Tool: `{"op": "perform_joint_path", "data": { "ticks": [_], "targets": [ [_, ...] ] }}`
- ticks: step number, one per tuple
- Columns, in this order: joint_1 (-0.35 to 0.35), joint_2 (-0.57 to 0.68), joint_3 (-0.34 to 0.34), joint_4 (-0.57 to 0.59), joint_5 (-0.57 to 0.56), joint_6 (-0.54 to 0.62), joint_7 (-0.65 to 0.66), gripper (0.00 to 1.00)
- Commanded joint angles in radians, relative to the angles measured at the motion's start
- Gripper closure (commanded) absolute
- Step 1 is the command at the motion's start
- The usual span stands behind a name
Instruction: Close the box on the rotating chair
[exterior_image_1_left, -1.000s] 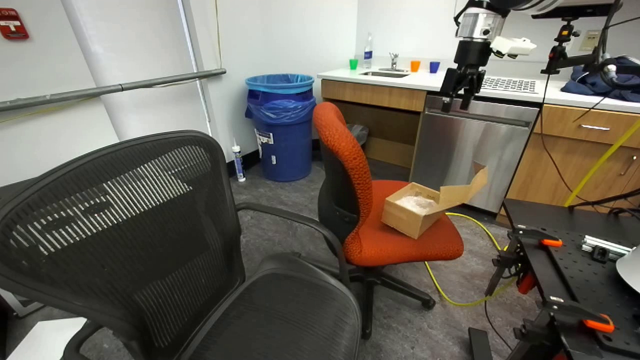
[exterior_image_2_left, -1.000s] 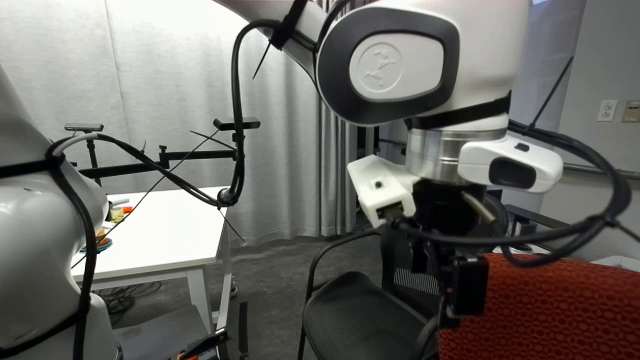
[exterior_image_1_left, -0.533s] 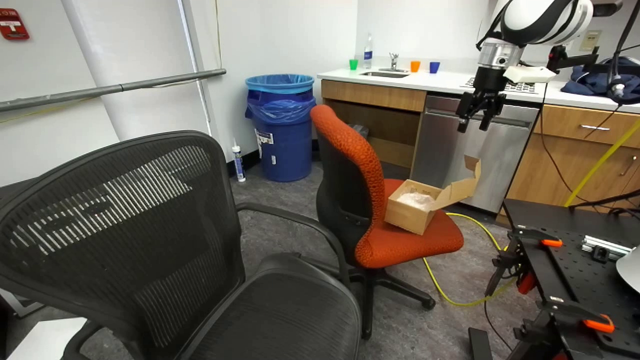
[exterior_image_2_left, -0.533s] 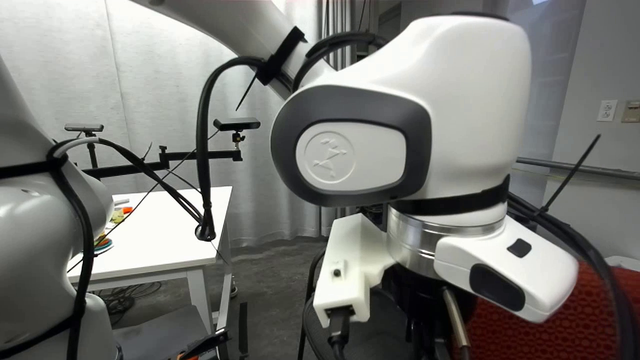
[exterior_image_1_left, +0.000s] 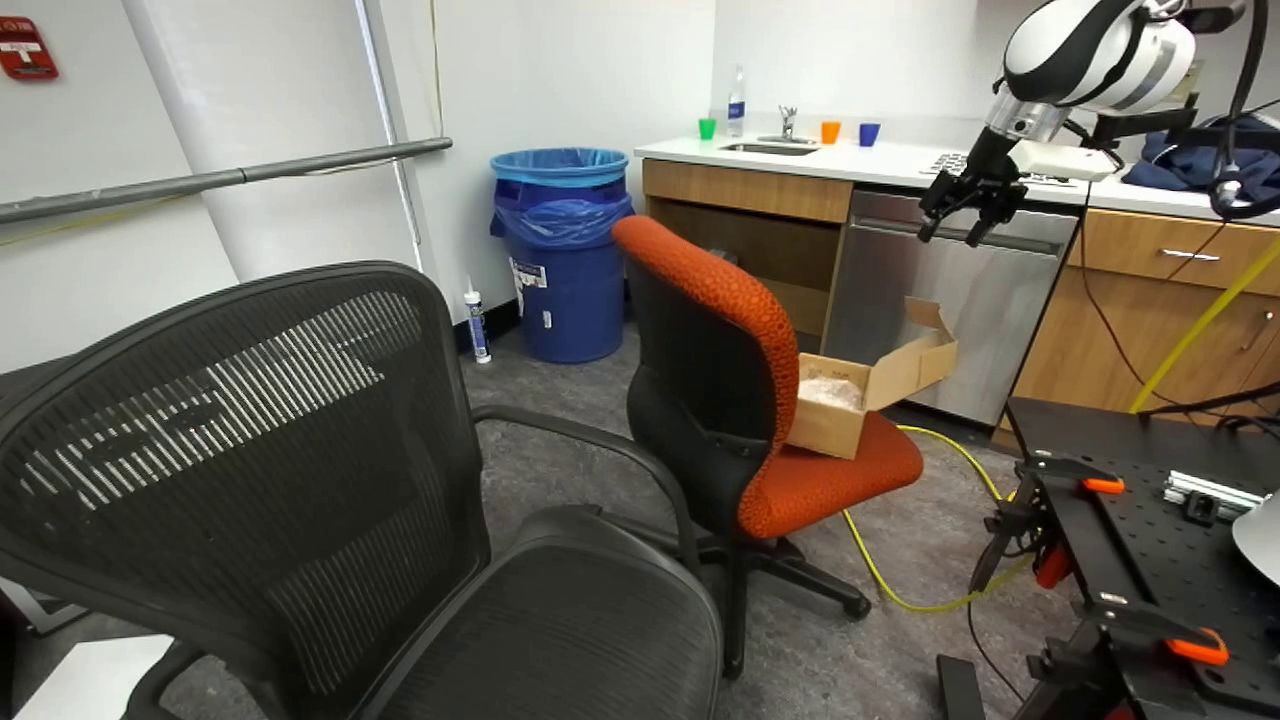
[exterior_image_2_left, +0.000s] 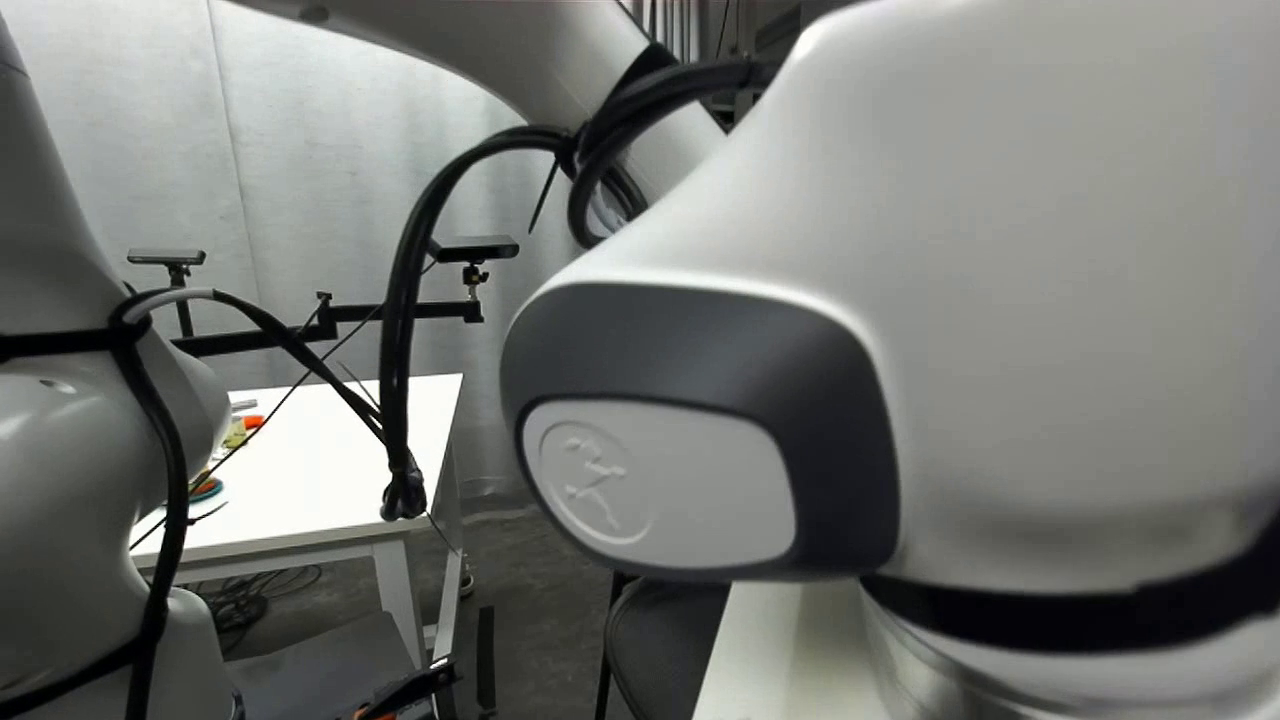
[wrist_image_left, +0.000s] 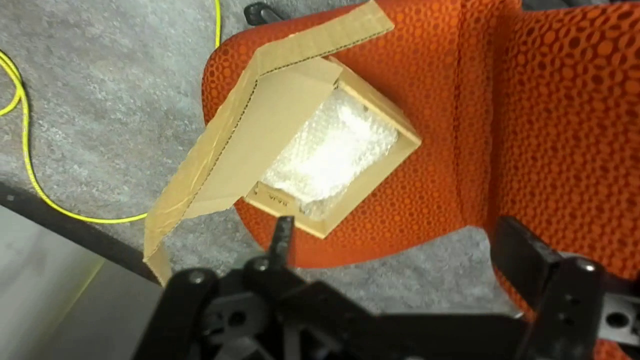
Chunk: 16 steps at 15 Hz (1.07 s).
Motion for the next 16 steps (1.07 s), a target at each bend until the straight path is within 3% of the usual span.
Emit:
{"op": "perform_joint_path", "data": {
  "ticks": [1,4,6,12,16],
  "targets": [
    [0.018,0.127,-0.063,0.093,0.263,0.060,-0.187,0.00],
    [-0.007,0.236,-0.046,0.183,0.482,0.023,-0.320,0.00],
    [-0.022,0.316,-0.018,0.250,0.570,0.000,-0.358,0.00],
    [-0.014,0.414,-0.012,0.381,0.512,-0.018,-0.307,0.00],
    [-0.046,0.509,0.019,0.490,0.559,-0.101,-0.346,0.00]
  ]
}}
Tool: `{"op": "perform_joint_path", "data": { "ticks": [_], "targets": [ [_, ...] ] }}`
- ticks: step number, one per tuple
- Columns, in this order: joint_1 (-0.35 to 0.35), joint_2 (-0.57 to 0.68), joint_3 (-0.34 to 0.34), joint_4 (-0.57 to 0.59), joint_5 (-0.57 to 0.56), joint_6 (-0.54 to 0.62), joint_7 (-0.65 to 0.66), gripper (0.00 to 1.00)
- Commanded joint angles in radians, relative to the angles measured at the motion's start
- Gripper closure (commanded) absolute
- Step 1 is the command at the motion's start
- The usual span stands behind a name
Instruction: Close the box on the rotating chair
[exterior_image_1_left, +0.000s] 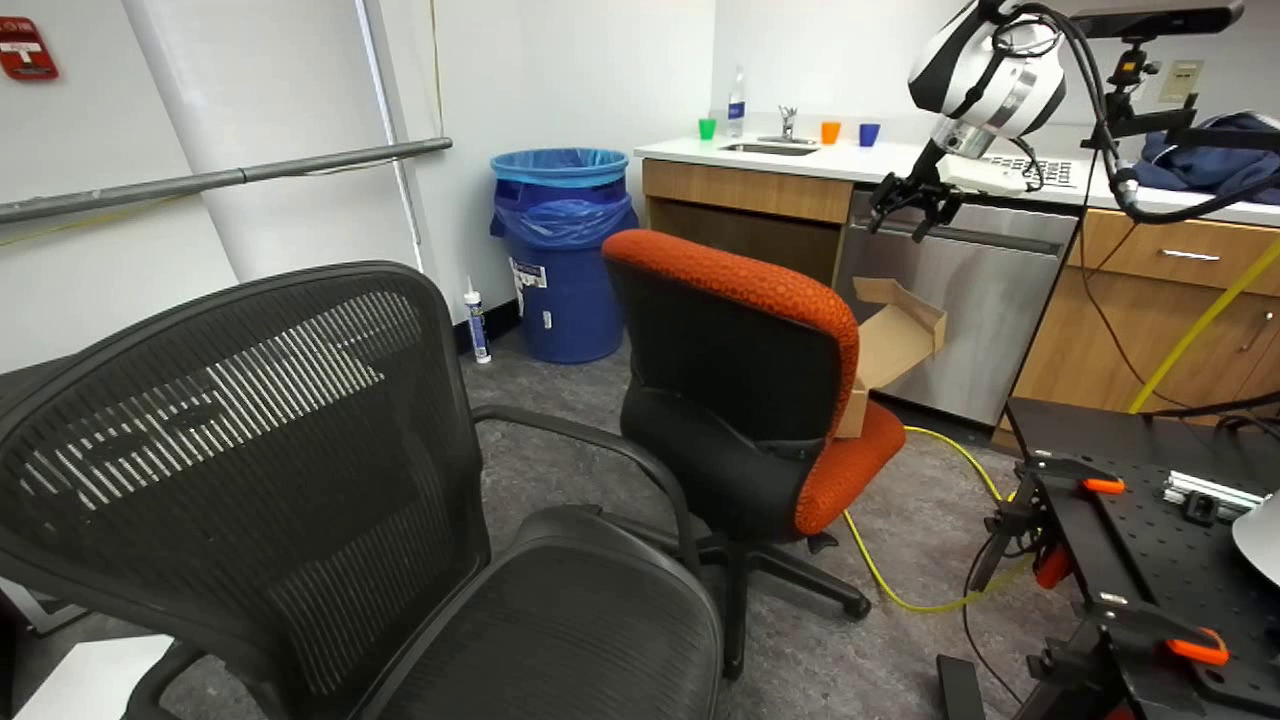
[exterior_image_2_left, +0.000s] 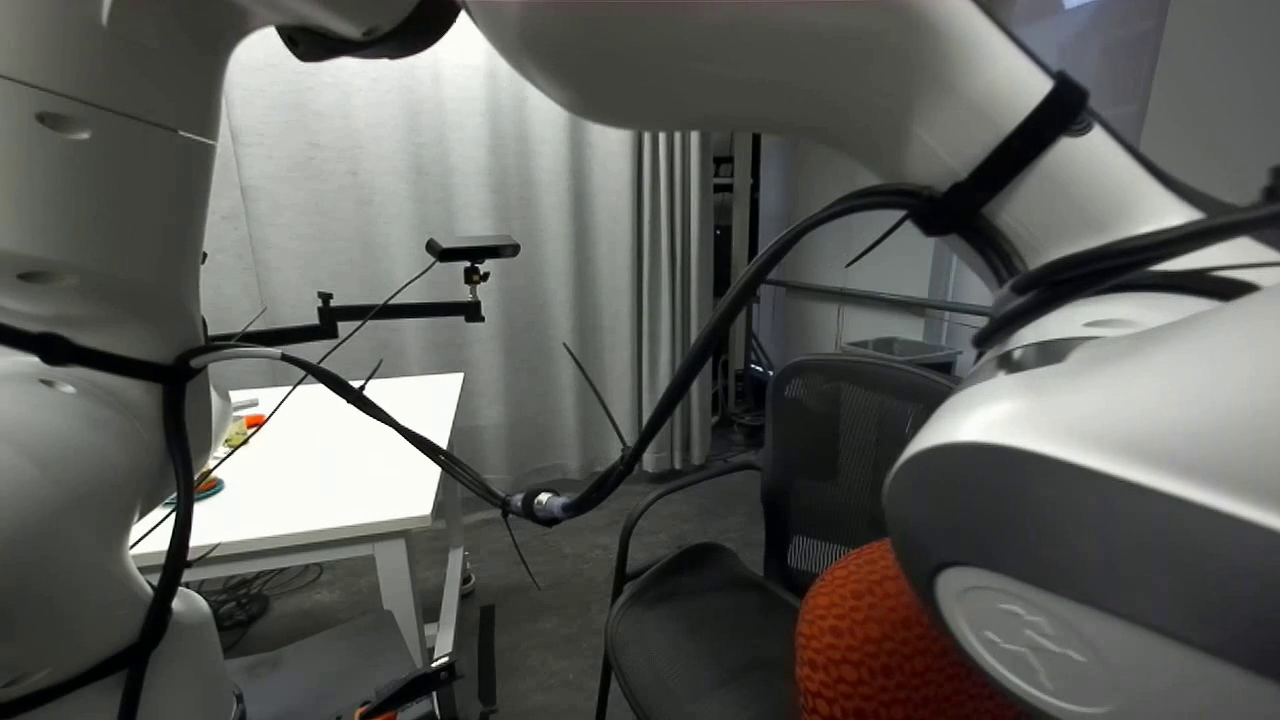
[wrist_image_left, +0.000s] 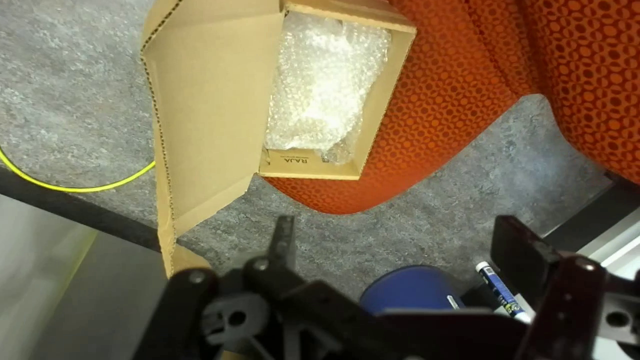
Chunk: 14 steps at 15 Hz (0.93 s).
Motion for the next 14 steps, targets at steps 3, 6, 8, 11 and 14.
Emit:
{"op": "perform_joint_path", "data": {
  "ticks": [3,6,8,11,14],
  "targets": [
    [-0.104,0.119,0.147,0.123,-0.035,-0.064,0.040,0.00],
    [-0.077,0.117,0.172,0.097,-0.110,-0.033,0.120,0.00],
    [-0.061,0.112,0.184,0.077,-0.167,-0.002,0.184,0.00],
    [-0.053,0.117,0.204,0.076,-0.247,-0.009,0.264,0.00],
    [0.005,0.081,0.184,0.046,-0.404,0.008,0.347,0.00]
  ]
}}
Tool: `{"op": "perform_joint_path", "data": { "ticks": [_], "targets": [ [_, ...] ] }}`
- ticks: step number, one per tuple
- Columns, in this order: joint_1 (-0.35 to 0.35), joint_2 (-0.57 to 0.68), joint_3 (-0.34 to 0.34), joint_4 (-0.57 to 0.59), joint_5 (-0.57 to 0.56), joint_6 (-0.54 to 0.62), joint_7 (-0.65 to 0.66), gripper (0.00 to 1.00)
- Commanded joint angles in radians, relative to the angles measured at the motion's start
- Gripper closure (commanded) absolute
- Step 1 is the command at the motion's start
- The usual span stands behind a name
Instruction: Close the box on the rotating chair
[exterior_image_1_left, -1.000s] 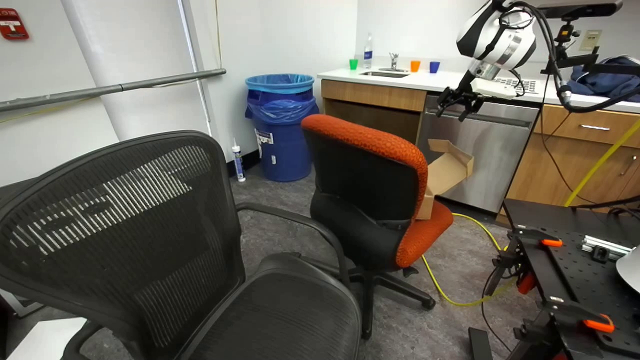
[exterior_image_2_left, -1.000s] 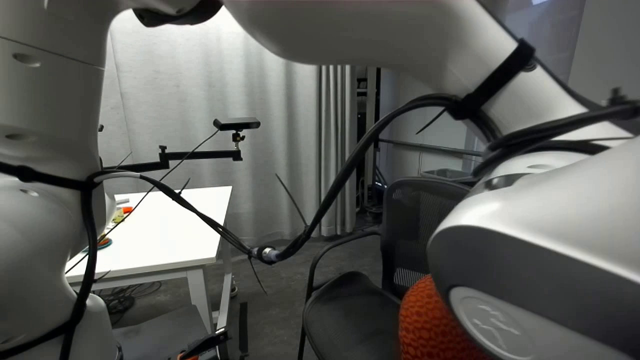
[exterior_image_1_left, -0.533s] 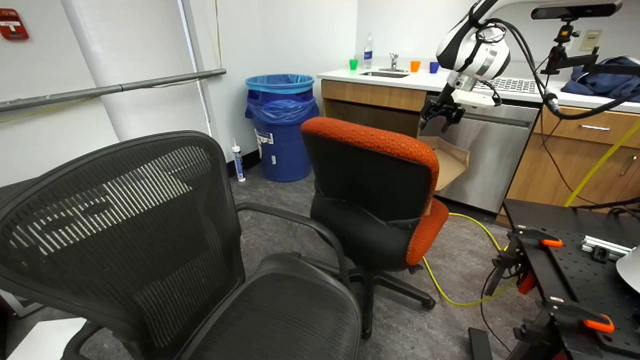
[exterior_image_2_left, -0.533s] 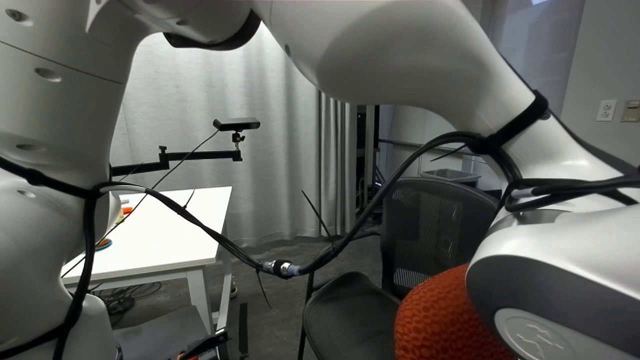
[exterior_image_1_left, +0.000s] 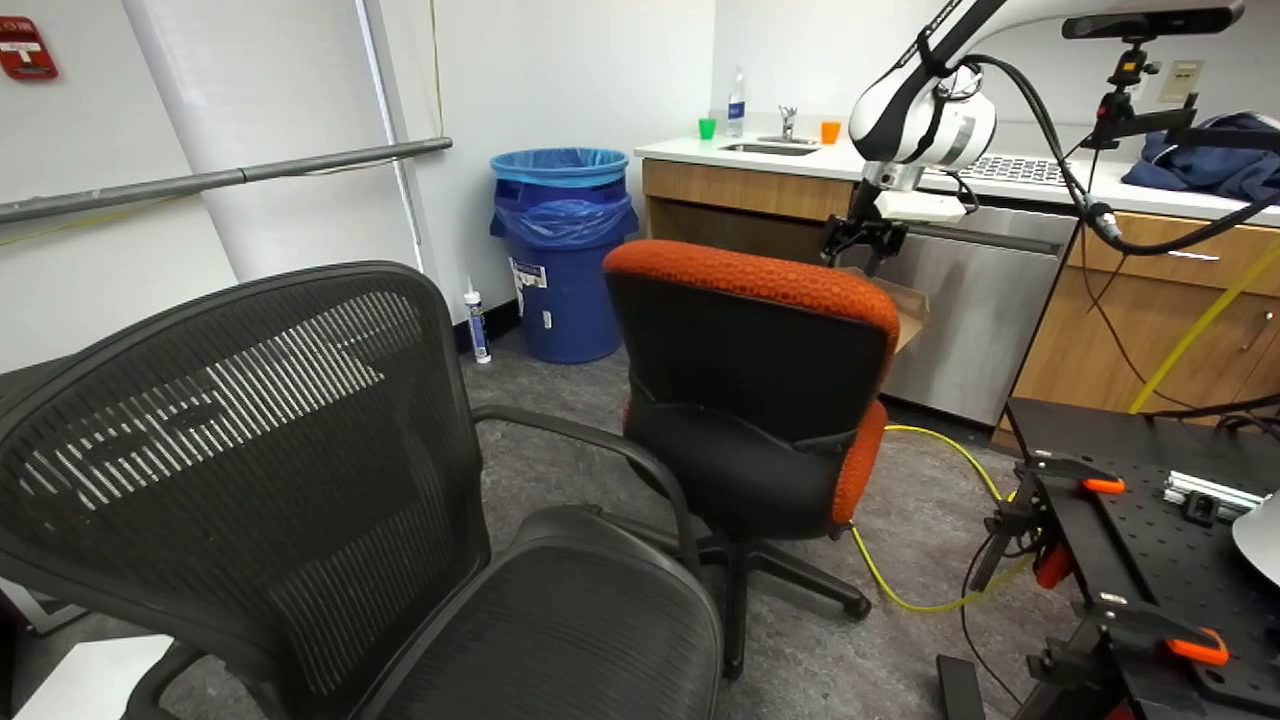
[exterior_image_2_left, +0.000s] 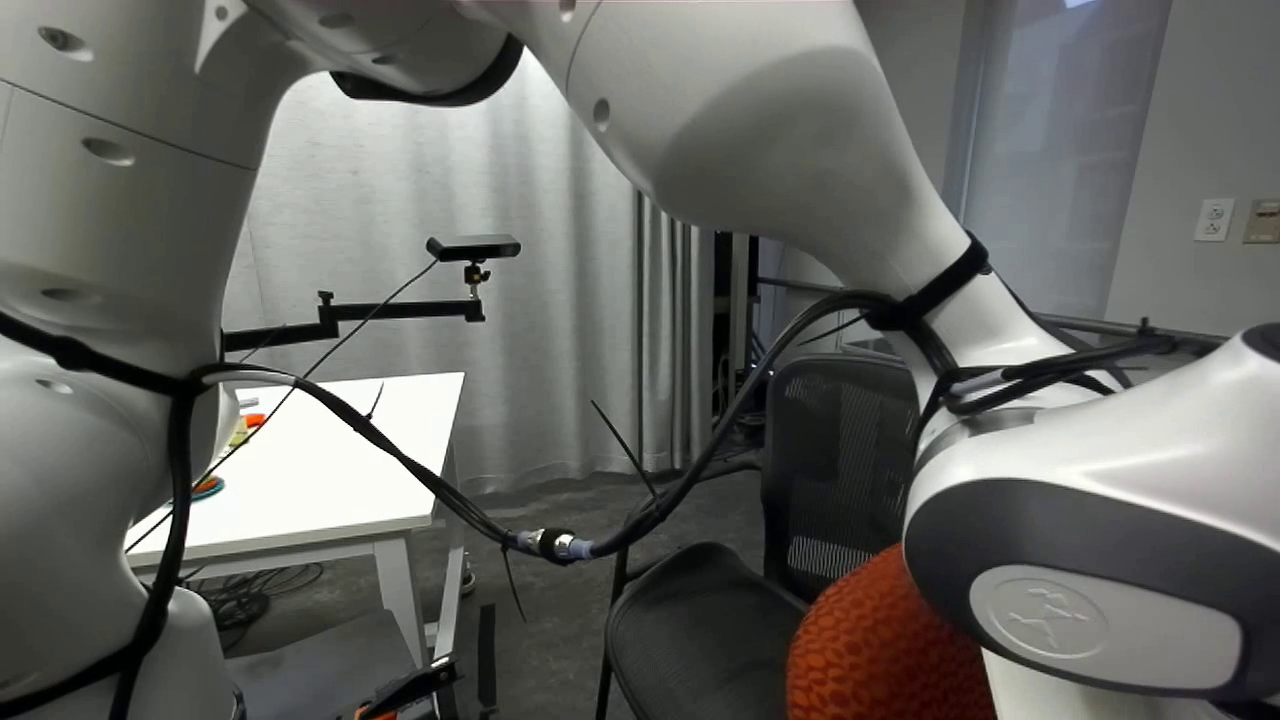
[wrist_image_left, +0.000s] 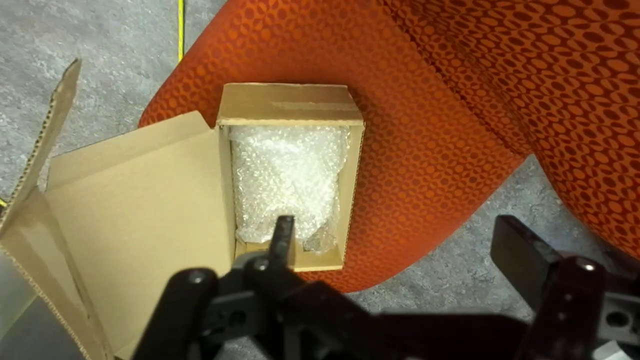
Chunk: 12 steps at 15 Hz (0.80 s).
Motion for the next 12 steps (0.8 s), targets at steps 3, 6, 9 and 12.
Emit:
{"op": "perform_joint_path", "data": {
  "ticks": [3,6,9,12],
  "targets": [
    [0.127,-0.096,-0.054,-0.066,-0.298,0.023,0.191,0.00],
    [0.180,-0.141,-0.072,-0.110,-0.425,-0.021,0.268,0.00],
    [0.203,-0.204,-0.069,-0.185,-0.500,-0.047,0.304,0.00],
    [0.202,-0.248,-0.059,-0.243,-0.519,-0.051,0.313,0.00]
  ]
}}
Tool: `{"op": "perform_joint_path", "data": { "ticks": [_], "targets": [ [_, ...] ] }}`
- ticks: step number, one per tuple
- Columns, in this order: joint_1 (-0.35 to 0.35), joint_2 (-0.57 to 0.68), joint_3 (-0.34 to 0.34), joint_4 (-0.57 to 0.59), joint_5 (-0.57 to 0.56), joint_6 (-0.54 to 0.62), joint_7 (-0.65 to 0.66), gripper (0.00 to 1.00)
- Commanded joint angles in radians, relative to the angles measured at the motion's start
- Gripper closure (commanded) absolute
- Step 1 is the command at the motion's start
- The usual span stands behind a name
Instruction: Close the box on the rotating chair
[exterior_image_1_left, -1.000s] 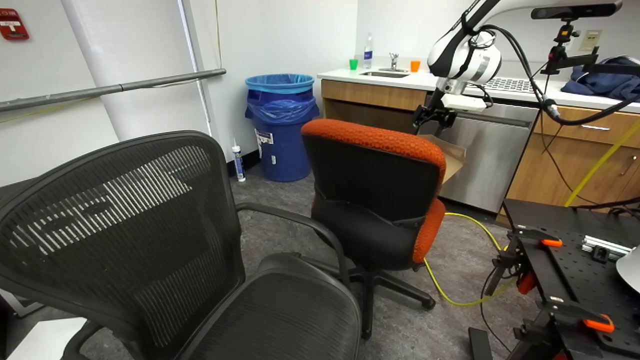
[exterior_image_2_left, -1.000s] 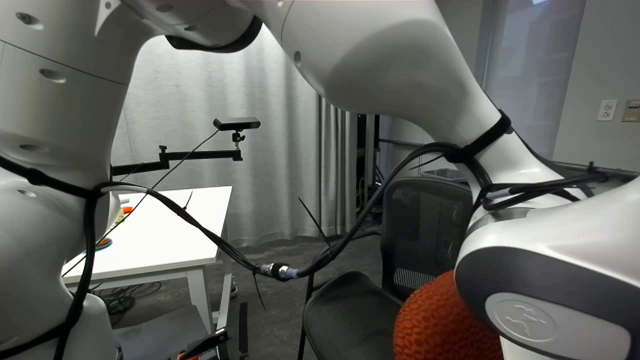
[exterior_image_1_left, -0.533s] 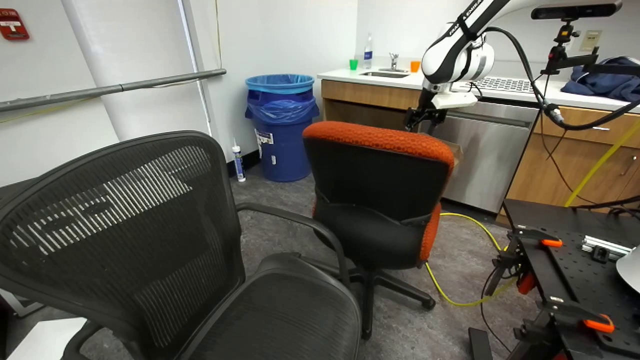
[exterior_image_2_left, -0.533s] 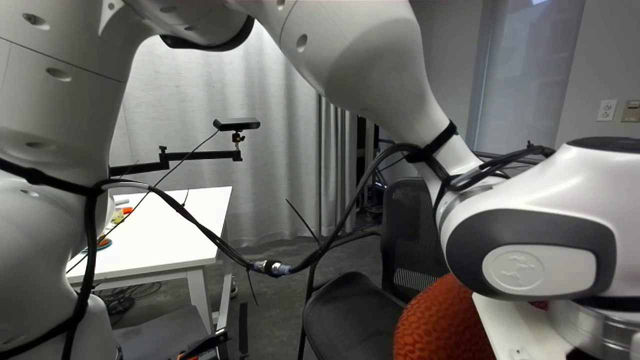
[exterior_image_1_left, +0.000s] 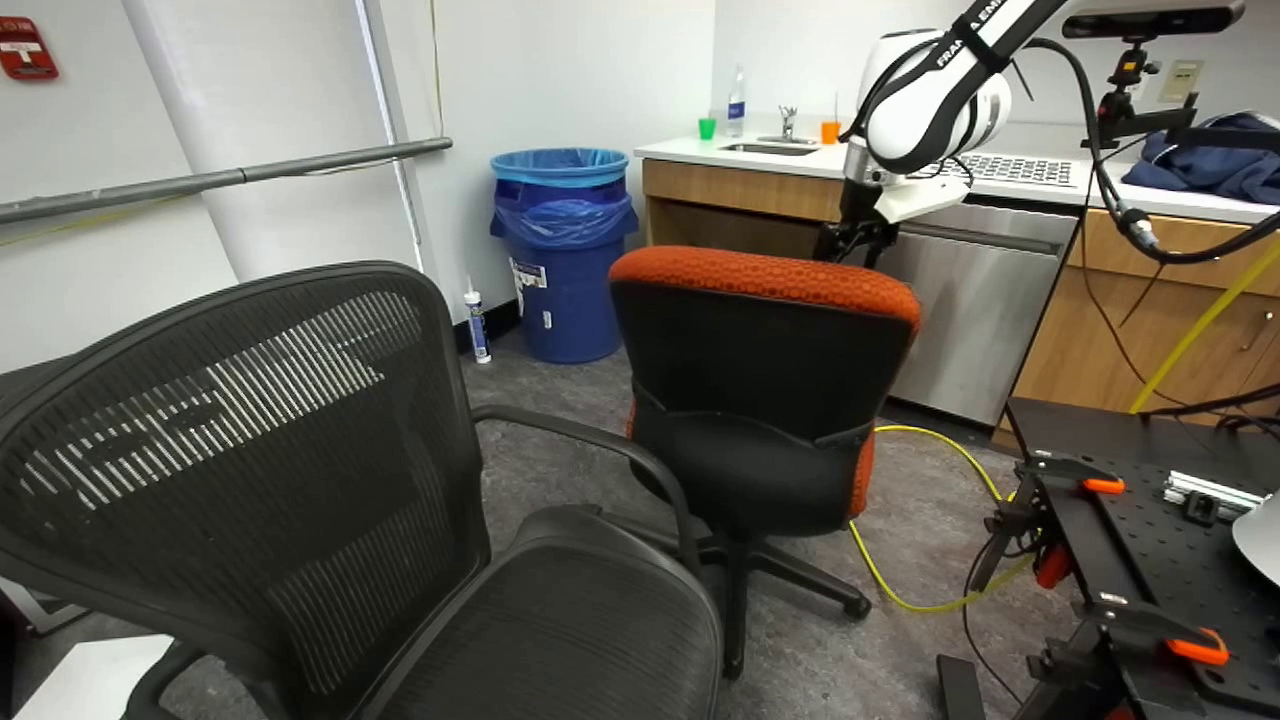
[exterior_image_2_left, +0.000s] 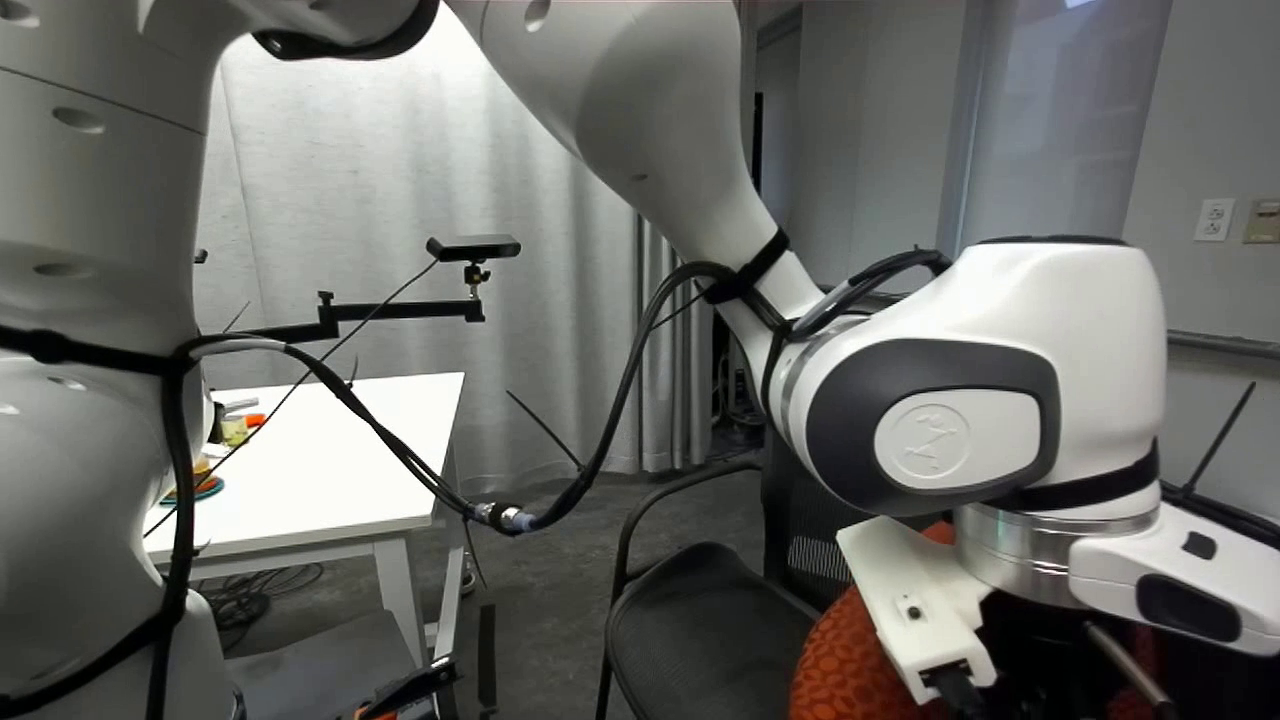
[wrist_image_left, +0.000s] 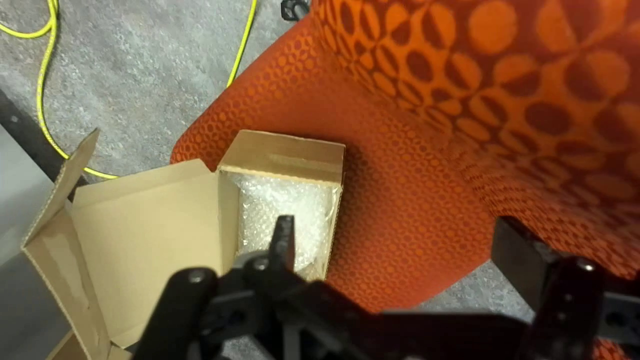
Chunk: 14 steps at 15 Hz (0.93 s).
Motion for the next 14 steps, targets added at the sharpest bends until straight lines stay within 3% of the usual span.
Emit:
{"op": "perform_joint_path", "data": {
  "ticks": [1,6,14],
  "targets": [
    [0.012,-0.089,-0.007,-0.090,-0.045,-0.027,0.031,0.00],
    [0.013,-0.097,-0.005,-0.106,-0.062,-0.029,0.027,0.00],
    [0.059,-0.017,0.054,0.048,-0.114,-0.114,0.030,0.00]
  ]
}}
